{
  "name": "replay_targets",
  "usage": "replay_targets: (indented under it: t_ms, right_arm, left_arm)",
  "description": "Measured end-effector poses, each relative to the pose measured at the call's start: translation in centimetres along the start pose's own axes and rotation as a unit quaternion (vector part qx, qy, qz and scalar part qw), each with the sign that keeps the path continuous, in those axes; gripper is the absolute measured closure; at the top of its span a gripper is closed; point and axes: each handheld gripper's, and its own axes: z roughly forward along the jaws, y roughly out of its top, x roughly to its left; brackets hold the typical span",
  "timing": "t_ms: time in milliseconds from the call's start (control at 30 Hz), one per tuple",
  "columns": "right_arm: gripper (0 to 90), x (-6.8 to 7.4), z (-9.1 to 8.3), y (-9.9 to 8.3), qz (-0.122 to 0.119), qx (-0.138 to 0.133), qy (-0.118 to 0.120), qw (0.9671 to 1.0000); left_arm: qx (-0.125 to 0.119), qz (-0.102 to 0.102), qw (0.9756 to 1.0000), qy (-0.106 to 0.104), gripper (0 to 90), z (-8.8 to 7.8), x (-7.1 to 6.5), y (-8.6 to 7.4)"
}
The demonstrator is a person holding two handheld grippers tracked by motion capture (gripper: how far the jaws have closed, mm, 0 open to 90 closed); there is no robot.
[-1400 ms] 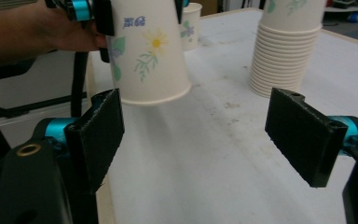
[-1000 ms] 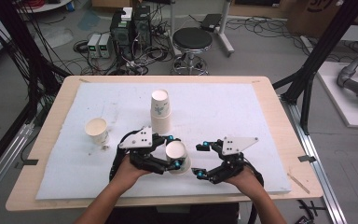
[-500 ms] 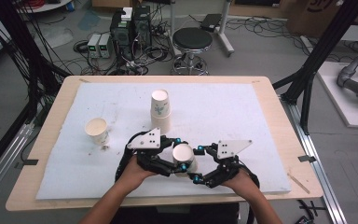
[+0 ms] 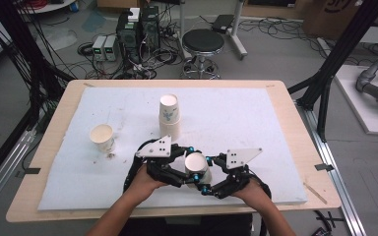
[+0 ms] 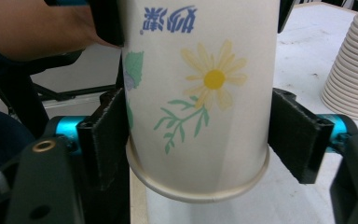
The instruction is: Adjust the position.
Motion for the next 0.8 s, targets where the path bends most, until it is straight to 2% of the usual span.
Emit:
replay_targets:
  t_ms: [133,333,367,433,800]
  right_arm:
    - [28.7,-0.1,-0.2,-0.1,-0.003,-0.002,0.0,1.0]
    - [30.3,-0.1,-0.1,-0.1,-0.003,0.009,0.002,1.0]
    - [30.4,-0.1,0.0,-0.1,-0.002,0.013,0.001,0.9999]
    - [30.5,-0.1,0.1,-0.1,-0.006,0.015,0.001,0.9999]
    - [31.4,-0.2,0.0,-0.1,-0.009,0.035,-0.006,0.9993]
  left_arm:
    - [0.0,0.0,1.0,0.001,36.0,0.0,0.0,0.0]
    - [0.008,-0.004,0.9999,0.009,34.4,0.1,-0.1,-0.3]
    - [0.015,-0.006,0.9996,0.021,24.3,0.2,-0.1,-0.3]
    - [0.021,-0.009,0.9995,0.024,18.0,0.1,-0.1,-0.3]
    - [0.03,-0.007,0.9992,0.026,17.6,-1.9,0.1,0.0]
